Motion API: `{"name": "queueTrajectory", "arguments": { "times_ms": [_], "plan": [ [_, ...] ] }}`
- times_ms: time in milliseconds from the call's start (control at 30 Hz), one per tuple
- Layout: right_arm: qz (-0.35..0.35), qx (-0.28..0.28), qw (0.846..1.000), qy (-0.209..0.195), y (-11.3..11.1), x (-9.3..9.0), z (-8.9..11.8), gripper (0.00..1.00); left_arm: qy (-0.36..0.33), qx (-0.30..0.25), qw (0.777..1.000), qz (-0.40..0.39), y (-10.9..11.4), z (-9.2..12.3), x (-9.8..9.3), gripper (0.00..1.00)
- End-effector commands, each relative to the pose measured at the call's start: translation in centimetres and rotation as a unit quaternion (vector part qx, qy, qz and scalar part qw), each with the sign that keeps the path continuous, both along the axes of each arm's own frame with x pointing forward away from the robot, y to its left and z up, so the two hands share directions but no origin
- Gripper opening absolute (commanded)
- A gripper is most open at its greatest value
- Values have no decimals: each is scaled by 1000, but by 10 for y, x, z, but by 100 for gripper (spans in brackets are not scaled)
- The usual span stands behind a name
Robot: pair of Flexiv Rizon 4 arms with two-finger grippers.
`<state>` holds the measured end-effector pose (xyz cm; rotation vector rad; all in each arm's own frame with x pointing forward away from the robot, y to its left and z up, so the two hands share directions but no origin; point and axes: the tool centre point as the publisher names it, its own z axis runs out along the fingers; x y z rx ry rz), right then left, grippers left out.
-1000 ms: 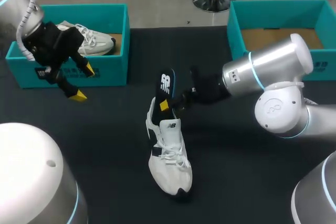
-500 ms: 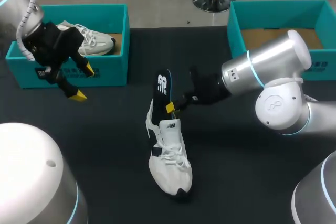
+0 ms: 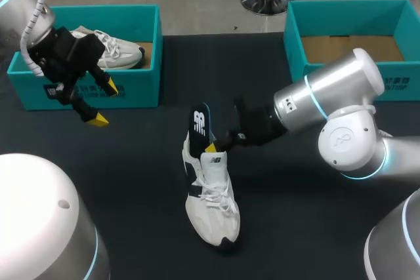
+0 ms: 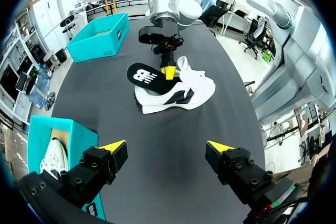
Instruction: Take the shoe out of the shoebox, open the shoe tongue, remove and reinsert the insole, then place the shoe into the shoebox
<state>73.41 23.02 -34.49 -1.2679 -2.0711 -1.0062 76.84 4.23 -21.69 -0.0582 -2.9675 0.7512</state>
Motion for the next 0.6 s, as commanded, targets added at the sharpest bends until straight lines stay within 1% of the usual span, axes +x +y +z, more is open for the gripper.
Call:
{"name": "queueTrajectory", "arguments": {
  "times_ms": [33, 67, 100, 133, 167, 200, 233, 267, 333, 367, 400, 533, 567, 600],
  "plan": [
    [-9, -3, 1000, 3, 5, -3, -5, 0, 0, 1, 1000, 0, 0, 0, 0, 100],
    [-10, -3, 1000, 1, 4, -1, -3, 0, 0, 1, 1000, 0, 0, 0, 0, 100],
    [-10, -4, 1000, 0, 4, 1, -1, 16, 0, 1, 1000, 0, 0, 0, 0, 100],
    [-10, -5, 1000, -2, 3, 4, 0, 34, 0, 1, 1000, 0, 0, 0, 0, 100],
    [-9, -7, 1000, -6, 3, 6, 2, 43, 0, 1, 1000, 0, 0, 0, 0, 100],
    [-7, -9, 1000, -9, 3, 10, 4, 49, 0, 1, 1000, 0, 0, 0, 0, 100],
    [-5, -11, 1000, -12, 2, 13, 6, 62, 0, 1, 1000, 0, 0, 0, 0, 100],
    [-3, -13, 1000, -16, 2, 17, 8, 66, 0, 1, 1000, 0, 0, 0, 0, 100],
    [-1, -15, 1000, -21, 0, 25, 11, 62, 0, 1, 1000, 0, 0, 0, 0, 100],
    [1, -16, 1000, -24, 0, 29, 12, 57, 0, 1, 1000, 0, 0, 0, 0, 100],
    [4, -18, 999, -26, 0, 33, 13, 49, 0, 1, 1000, 0, 0, 0, 0, 100],
    [12, -21, 999, -32, 2, 45, 17, 40, 0, 1, 1000, 0, 0, 0, 0, 100],
    [14, -21, 999, -33, 2, 47, 17, 34, 0, 1, 1000, 0, 0, 0, 0, 100],
    [17, -23, 999, -33, 3, 48, 16, 24, 0, 1, 1000, 0, 0, 0, 0, 100]
  ]
}}
